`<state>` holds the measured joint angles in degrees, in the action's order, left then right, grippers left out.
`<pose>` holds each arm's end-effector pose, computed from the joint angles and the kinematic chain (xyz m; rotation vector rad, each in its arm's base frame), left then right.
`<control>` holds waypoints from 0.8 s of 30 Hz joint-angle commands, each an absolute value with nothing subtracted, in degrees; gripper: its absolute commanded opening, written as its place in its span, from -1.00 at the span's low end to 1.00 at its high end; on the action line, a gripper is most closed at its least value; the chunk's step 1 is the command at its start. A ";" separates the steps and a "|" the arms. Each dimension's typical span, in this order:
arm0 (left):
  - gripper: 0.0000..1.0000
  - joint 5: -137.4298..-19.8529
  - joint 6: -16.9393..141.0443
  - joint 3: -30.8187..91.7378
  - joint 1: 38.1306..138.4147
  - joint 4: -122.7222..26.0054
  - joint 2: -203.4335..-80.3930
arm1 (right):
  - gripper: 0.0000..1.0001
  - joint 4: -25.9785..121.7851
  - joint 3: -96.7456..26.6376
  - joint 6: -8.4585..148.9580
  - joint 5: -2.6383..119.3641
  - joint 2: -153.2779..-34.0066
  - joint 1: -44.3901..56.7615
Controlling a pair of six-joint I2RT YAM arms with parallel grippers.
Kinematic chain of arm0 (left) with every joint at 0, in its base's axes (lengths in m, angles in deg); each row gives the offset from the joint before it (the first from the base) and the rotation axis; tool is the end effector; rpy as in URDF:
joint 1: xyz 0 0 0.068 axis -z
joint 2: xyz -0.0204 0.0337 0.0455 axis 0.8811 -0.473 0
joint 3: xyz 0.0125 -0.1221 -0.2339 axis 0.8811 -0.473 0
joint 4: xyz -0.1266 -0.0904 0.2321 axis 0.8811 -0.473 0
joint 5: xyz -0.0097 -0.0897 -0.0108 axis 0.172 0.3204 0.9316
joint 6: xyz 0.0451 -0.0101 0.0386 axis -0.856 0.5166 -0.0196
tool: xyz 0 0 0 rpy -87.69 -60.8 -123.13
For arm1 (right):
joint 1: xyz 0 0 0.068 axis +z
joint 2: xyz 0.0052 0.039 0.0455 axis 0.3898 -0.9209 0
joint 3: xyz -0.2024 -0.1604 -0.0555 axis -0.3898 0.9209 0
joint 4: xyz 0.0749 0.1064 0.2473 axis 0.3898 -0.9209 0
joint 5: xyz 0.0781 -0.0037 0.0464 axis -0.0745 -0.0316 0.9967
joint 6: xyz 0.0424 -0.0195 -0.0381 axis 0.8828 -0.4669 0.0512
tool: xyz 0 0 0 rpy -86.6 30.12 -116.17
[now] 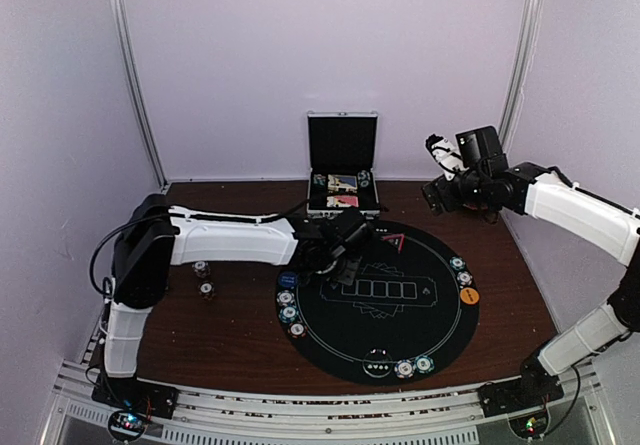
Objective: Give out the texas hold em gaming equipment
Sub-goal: Place the poker chips pile on the poker table mat.
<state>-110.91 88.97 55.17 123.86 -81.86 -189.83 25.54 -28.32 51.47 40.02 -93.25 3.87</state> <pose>0.2428 -0.4195 0.1656 0.3557 2.4410 -0.2115 0.3128 0.1489 0.3028 -0.6179 2.0757 -0.0548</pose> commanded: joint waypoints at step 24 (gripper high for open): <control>0.16 -107.37 82.38 74.74 127.78 -79.96 -208.10 | 1.00 28.81 -26.65 52.28 40.62 -90.92 2.02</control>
